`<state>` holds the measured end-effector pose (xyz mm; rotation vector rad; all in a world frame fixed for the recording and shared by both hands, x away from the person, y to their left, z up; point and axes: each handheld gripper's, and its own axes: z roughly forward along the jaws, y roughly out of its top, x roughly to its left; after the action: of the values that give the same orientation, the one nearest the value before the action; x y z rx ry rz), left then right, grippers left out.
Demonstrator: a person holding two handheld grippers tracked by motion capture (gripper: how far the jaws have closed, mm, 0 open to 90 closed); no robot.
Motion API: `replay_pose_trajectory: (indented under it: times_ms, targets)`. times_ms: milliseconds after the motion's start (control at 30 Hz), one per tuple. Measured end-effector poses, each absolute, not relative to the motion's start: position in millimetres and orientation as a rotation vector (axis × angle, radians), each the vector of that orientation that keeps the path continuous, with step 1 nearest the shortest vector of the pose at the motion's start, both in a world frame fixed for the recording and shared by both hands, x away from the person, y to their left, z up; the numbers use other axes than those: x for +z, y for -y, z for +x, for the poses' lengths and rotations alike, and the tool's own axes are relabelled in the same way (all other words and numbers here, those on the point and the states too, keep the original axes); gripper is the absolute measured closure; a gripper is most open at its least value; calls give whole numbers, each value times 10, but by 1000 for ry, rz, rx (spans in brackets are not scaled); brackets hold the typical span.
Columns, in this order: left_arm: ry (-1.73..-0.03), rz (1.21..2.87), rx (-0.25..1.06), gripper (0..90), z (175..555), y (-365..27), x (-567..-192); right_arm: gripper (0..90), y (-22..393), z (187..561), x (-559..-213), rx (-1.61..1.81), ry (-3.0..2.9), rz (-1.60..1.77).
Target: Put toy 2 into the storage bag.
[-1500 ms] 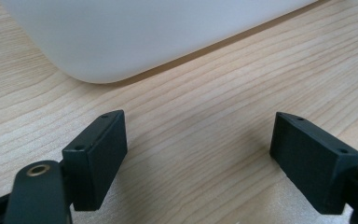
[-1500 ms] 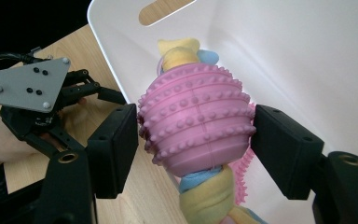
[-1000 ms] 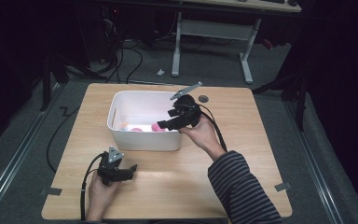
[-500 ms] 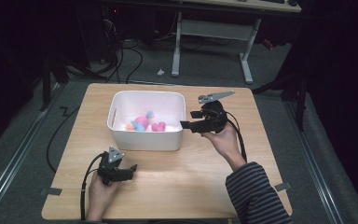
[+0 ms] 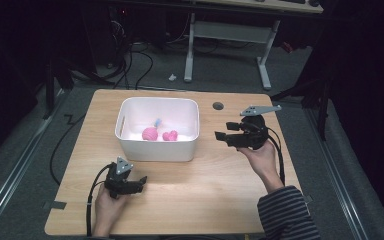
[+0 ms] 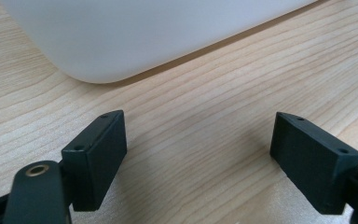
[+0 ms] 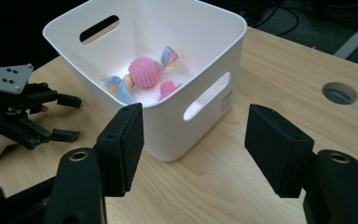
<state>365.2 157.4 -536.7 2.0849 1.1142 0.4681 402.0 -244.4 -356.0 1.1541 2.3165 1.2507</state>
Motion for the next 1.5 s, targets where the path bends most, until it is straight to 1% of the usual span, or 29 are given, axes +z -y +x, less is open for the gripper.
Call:
replay_pose_trajectory:
  times_ms: [267,833,1100,1500]
  targets:
    - [-1114,2086,466,189,3653,-1576,-5366,379,2610,3863,-3482,1234,-2263,1159]
    - [-1115,2084,467,189,3652,-1575,-5367,388,2959,3604,-3443,1217,-2168,1211]
    - [-1115,2086,469,188,3653,-1572,-5366,387,3116,3526,-3523,1211,-2137,1257]
    - [-1115,2085,469,188,3654,-1573,-5366,389,3112,3375,-3535,1167,-2113,1221]
